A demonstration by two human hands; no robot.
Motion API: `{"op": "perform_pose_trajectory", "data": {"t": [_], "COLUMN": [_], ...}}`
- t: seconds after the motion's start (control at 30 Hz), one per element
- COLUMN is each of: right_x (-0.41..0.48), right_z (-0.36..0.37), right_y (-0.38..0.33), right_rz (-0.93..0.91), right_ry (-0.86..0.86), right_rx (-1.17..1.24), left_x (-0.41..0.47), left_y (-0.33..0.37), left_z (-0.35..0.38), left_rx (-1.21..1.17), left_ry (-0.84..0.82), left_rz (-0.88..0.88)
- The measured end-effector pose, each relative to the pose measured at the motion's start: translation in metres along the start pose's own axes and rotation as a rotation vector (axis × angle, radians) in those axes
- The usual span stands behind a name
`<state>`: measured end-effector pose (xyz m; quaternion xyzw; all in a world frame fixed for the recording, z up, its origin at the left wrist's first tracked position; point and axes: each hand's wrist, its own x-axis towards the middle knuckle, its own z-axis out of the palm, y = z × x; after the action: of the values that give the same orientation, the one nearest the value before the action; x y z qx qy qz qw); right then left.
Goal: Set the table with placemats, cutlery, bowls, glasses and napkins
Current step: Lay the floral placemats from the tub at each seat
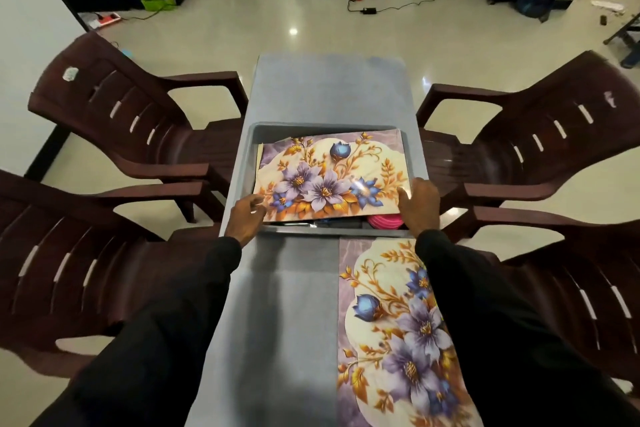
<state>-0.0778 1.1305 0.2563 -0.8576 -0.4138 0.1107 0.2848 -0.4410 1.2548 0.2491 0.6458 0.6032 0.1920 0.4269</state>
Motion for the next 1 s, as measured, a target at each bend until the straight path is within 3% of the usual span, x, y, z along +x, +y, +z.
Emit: {"op": "perform_pose_trajectory", "data": {"t": [0.1, 0.33, 0.67, 1.0], "right_x": [0.029, 0.054, 0.075, 0.070], "right_z": [0.011, 0.015, -0.009, -0.019], "right_y": [-0.002, 0.007, 0.038, 0.053], "right_rz": [0.133, 0.274, 0.191, 0.256], "right_ry": [-0.061, -0.011, 0.058, 0.024], "right_rx": [0.016, 0.256, 0.189, 0.332], "left_x": [0.018, 0.049, 0.069, 0.081], "left_y": [-0.003, -0.007, -0.001, 0.016], "left_z": [0.006, 0.022, 0.044, 0.060], "left_rx": [-0.009, -0.081, -0.044, -0.141], "left_ry": [-0.027, -0.026, -0.067, -0.021], "left_rz": [-0.054, -0.207, -0.263, -0.344]}}
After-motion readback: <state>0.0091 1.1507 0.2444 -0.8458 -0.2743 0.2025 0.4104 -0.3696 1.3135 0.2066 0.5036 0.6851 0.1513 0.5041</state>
